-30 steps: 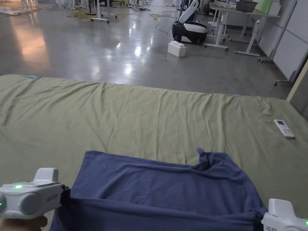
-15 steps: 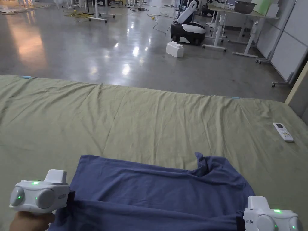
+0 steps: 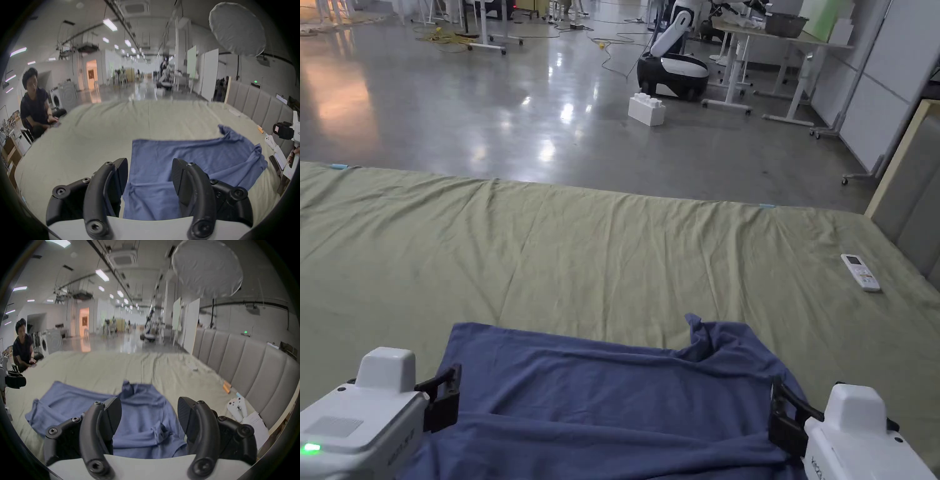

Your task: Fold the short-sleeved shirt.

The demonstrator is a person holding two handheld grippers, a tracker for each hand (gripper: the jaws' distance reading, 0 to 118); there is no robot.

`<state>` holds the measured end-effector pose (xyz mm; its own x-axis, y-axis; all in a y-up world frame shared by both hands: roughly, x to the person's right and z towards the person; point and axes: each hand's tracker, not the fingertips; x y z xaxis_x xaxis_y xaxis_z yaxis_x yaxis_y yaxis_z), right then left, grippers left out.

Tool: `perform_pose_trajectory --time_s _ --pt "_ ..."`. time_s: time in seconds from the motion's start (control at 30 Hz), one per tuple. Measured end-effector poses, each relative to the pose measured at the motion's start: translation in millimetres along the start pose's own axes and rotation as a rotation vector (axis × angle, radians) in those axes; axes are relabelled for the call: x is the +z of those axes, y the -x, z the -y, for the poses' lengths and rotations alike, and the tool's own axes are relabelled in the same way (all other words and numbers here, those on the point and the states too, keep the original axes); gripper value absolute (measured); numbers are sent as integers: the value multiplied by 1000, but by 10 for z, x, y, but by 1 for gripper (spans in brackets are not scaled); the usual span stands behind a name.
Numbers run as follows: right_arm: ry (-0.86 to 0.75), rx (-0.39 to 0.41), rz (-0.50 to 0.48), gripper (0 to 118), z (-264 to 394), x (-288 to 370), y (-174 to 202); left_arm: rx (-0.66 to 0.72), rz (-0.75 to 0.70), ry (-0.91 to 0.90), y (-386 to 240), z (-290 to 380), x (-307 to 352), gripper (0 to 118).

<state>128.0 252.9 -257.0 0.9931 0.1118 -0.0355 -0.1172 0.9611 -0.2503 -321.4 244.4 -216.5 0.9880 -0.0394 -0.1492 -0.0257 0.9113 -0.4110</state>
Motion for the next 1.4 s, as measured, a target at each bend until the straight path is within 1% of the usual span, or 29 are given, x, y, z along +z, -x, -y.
perform_pose_trajectory --time_s 0.03,0.07,0.1,0.13,0.17,0.2,0.23,0.27,0.3,0.37,0.4,0.57,0.6,0.67,0.73,0.87,0.9,0.93,0.97,1.0,1.03,1.07,1.1,1.2,1.3,1.33,1.37,1.4 --pt "-32 -12 12 70 -14 99 45 -3 -23 -37 -39 -2 107 45" --pt "-69 -3 12 62 -34 179 78 5 -42 -68 -78 -1 195 36" --pt "-102 20 8 52 -53 251 122 7 -63 -106 -117 0 293 26" --pt "-124 27 15 38 -56 306 162 7 -72 -123 -151 5 377 20" --pt "-148 40 12 27 -61 357 194 12 -90 -141 -177 5 436 17" --pt "-134 30 14 21 -52 405 223 17 -98 -157 -205 10 511 12" --pt "-166 34 10 14 -61 455 238 18 -92 -166 -227 15 588 8" --pt "-159 11 -6 8 -53 475 242 11 -102 -190 -249 22 655 7" --pt "-161 4 -2 4 -53 510 255 6 -109 -201 -263 26 706 4" --pt "-194 11 9 1 -65 596 279 10 -101 -210 -267 36 807 3" --pt "-188 -4 5 1 -60 598 269 15 -99 -212 -258 40 838 2" --pt "-197 -11 12 0 -66 634 263 48 -90 -183 -116 91 927 0" --pt "-193 -13 15 0 -65 633 263 54 -111 -164 -82 114 919 0" --pt "-183 -21 11 0 -54 631 251 64 -95 -79 57 171 840 0" --pt "-158 -17 12 0 -26 594 258 105 -87 8 202 245 710 0" --pt "-115 -18 10 0 59 530 254 175 -49 222 489 426 297 1" --pt "-104 -18 8 0 81 520 251 185 -34 265 536 471 194 1" --pt "-90 -21 8 0 104 517 248 180 -42 309 565 517 85 8" --pt "-82 -20 8 0 122 503 246 172 -33 354 581 546 6 19" --pt "-71 -17 9 0 146 486 244 162 -23 397 602 590 -106 37" --pt "-63 -12 13 0 168 472 239 152 -29 437 612 629 -218 62" --pt "-53 -7 16 0 188 484 232 147 -37 480 626 665 -324 74" --pt "-46 -4 16 0 207 477 219 147 -44 499 628 705 -378 76" --pt "-17 2 27 0 277 466 167 147 -56 566 639 800 -611 76" --pt "22 -2 41 1 360 447 92 117 -52 653 593 940 -769 75" --pt "38 -4 50 0 394 458 60 109 -60 629 559 957 -758 74" --pt "52 -7 60 0 423 462 29 100 -71 611 520 937 -720 71" --pt "76 -7 74 0 456 465 -10 89 -77 613 473 917 -709 61"
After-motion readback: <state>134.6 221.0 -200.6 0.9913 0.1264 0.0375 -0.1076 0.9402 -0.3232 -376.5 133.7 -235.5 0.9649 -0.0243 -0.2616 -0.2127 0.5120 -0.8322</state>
